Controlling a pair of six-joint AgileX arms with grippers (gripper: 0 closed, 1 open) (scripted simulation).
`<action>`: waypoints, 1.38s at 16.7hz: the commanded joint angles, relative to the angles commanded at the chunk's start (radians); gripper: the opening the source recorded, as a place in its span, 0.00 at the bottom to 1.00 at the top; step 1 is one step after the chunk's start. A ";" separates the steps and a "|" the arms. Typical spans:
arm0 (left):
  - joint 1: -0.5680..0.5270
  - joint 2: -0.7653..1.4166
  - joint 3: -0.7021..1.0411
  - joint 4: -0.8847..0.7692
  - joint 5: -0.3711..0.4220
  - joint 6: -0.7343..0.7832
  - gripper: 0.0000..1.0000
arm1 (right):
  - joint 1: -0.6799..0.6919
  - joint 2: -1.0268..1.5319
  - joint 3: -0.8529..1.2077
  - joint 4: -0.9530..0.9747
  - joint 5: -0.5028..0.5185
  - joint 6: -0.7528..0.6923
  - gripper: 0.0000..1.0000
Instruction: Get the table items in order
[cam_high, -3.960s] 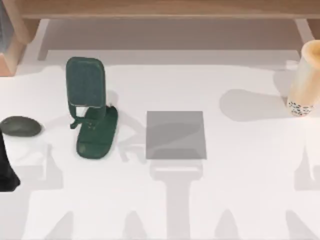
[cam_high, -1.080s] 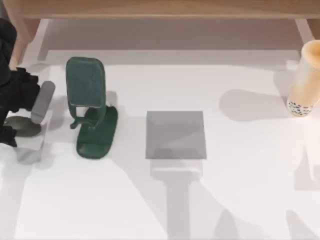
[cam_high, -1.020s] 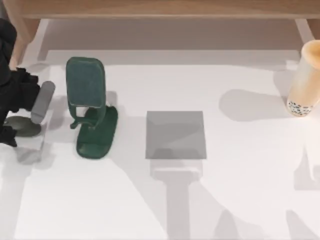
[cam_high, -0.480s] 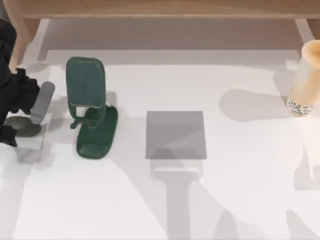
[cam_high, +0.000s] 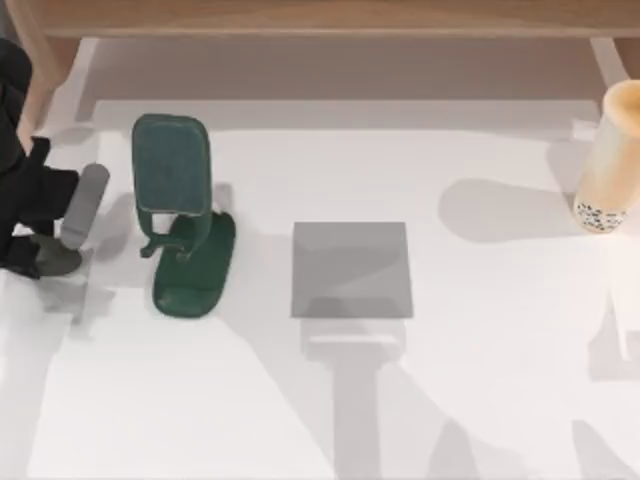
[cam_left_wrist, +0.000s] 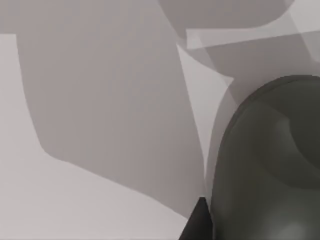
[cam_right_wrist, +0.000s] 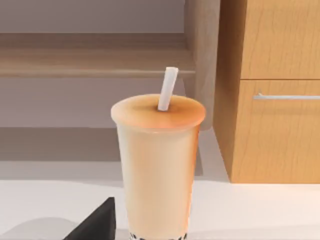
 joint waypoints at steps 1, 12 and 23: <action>0.000 0.000 0.000 0.000 0.000 0.000 0.00 | 0.000 0.000 0.000 0.000 0.000 0.000 1.00; -0.003 -0.035 0.056 -0.087 -0.001 -0.003 0.00 | 0.000 0.000 0.000 0.000 0.000 0.000 1.00; -0.005 -0.119 0.254 -0.369 -0.002 -0.009 0.00 | 0.000 0.000 0.000 0.000 0.000 0.000 1.00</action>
